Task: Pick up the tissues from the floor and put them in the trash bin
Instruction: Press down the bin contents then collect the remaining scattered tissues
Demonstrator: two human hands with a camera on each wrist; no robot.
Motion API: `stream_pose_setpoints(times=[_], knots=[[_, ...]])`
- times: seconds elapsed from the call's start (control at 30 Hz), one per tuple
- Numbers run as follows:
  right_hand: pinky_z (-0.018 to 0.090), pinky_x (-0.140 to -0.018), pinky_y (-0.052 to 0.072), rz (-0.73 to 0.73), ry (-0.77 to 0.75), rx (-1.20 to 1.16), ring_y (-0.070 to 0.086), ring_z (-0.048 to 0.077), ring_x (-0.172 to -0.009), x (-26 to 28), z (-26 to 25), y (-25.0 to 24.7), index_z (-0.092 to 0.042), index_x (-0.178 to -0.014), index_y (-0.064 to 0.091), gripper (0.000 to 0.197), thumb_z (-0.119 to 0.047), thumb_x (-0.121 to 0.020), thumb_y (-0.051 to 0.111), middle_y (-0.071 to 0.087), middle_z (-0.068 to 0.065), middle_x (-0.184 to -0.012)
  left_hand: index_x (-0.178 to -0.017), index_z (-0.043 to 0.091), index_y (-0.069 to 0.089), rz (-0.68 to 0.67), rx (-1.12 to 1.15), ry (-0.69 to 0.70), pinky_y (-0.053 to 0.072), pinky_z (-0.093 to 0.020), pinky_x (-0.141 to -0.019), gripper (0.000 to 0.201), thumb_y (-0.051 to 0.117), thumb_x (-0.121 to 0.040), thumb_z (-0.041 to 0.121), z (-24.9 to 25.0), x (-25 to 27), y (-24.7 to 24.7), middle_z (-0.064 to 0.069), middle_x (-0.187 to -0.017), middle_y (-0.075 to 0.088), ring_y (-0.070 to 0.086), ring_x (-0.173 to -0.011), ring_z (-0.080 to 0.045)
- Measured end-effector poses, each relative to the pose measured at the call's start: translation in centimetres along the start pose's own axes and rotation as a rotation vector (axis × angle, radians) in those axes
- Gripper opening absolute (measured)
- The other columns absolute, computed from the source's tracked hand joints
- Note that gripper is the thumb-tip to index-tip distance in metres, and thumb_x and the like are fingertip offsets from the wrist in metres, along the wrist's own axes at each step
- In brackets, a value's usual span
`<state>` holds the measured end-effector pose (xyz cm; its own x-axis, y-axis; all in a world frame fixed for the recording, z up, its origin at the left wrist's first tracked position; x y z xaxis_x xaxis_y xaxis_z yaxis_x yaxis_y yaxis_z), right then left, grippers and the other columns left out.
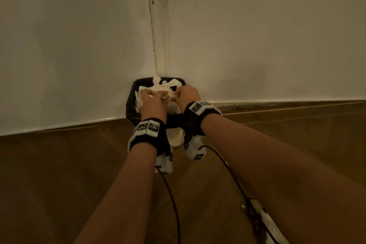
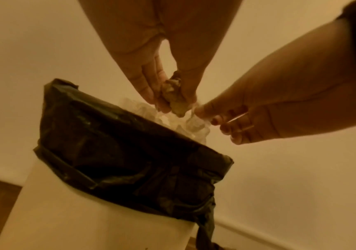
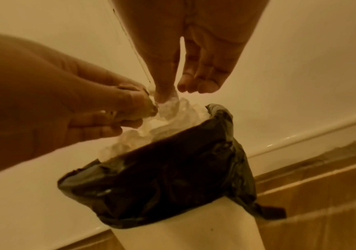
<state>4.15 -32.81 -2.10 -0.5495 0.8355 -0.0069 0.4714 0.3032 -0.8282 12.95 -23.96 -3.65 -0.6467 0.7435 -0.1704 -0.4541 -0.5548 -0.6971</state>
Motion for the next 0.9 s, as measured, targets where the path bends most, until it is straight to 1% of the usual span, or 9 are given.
stream_pose_setpoints(times=[0.1,0.2,0.27,0.37,0.5,0.57,0.67,0.77,0.9], knots=[[0.028,-0.089,0.046,-0.035,-0.009,0.102,0.059,0.024,-0.106,-0.1,0.6,0.9,-0.006,-0.111,0.065,0.028,-0.014,-0.097,0.042,0.064,0.012,-0.115,-0.127,0.016,0.055,-0.073,-0.103,0.013,0.039,-0.027,-0.095,0.033,0.047,-0.095,0.016,-0.3,-0.3,1.1,-0.010,-0.131,0.032,0.052,-0.106,-0.027],[0.031,-0.087,0.049,-0.040,-0.036,0.206,0.060,0.026,-0.103,-0.1,1.3,1.4,-0.008,-0.109,0.065,0.023,-0.013,-0.094,0.047,0.065,0.011,-0.110,-0.122,0.016,0.056,-0.112,-0.206,0.056,0.044,-0.036,-0.094,0.029,0.048,-0.094,0.016,-0.5,-0.3,1.3,-0.012,-0.127,0.039,0.053,-0.105,-0.030],[0.034,-0.090,0.049,-0.051,-0.061,0.264,0.058,0.026,-0.105,-0.1,1.4,1.9,-0.011,-0.108,0.065,0.023,-0.015,-0.093,0.048,0.064,0.010,-0.112,-0.117,0.020,0.058,-0.095,-0.326,0.081,0.041,-0.040,-0.093,0.025,0.052,-0.093,0.020,-0.6,-0.3,1.0,-0.009,-0.123,0.047,0.053,-0.107,-0.029],[0.035,-0.095,0.042,-0.084,-0.106,0.382,0.049,0.025,-0.114,0.0,1.1,3.2,-0.019,-0.110,0.066,0.027,-0.020,-0.095,0.045,0.060,0.006,-0.118,-0.117,0.023,0.059,-0.134,-0.534,0.141,0.038,-0.039,-0.094,0.025,0.048,-0.094,0.026,-0.4,-0.3,0.9,-0.008,-0.116,0.056,0.053,-0.108,-0.027],[0.039,-0.096,0.032,-0.037,-0.094,0.487,0.042,0.025,-0.117,0.4,0.9,4.2,-0.016,-0.107,0.061,0.029,-0.029,-0.095,0.039,0.058,0.005,-0.116,-0.117,0.019,0.058,-0.207,-0.583,0.183,0.035,-0.042,-0.095,0.036,0.029,-0.100,0.032,-0.7,0.2,1.5,-0.009,-0.115,0.058,0.055,-0.105,-0.028],[0.042,-0.098,0.030,-0.043,-0.078,0.506,0.040,0.025,-0.119,0.6,0.9,4.4,-0.015,-0.105,0.061,0.031,-0.031,-0.094,0.036,0.057,0.005,-0.117,-0.117,0.019,0.056,-0.218,-0.594,0.201,0.032,-0.042,-0.097,0.038,0.025,-0.100,0.032,-1.1,0.5,1.6,-0.009,-0.117,0.060,0.055,-0.107,-0.028],[0.046,-0.104,0.024,-0.069,-0.063,0.527,0.034,0.027,-0.125,1.0,0.9,4.5,-0.016,-0.114,0.059,0.035,-0.032,-0.093,0.036,0.046,0.008,-0.131,-0.124,0.023,0.051,-0.244,-0.579,0.191,0.025,-0.046,-0.104,0.039,0.024,-0.099,0.036,-1.6,1.0,1.4,-0.007,-0.127,0.056,0.050,-0.115,-0.026],[0.047,-0.108,0.021,-0.017,-0.071,0.465,0.029,0.029,-0.128,1.9,0.9,3.3,-0.025,-0.127,0.052,0.038,-0.030,-0.090,0.041,0.037,0.009,-0.136,-0.127,0.022,0.047,-0.149,-0.595,0.233,0.025,-0.049,-0.105,0.036,0.033,-0.097,0.036,-0.9,2.0,0.6,-0.007,-0.133,0.046,0.042,-0.122,-0.027],[0.042,-0.099,0.029,0.188,-0.048,0.221,0.037,0.027,-0.120,3.7,2.0,0.0,-0.031,-0.128,0.049,0.043,-0.020,-0.086,0.045,0.045,0.005,-0.127,-0.130,0.021,0.044,0.117,-0.331,0.288,0.028,-0.049,-0.099,0.041,0.048,-0.088,0.024,1.3,5.3,-0.9,-0.011,-0.131,0.039,0.037,-0.120,-0.031]])
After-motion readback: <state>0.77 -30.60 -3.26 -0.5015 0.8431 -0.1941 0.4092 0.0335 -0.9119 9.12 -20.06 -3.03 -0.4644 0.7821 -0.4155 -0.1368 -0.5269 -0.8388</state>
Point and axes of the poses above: each hand's wrist, its own x-axis away from the middle knuckle, its own y-axis out of the palm, z = x × y, the point moved 8 cm from there along -x, towards the middle knuckle
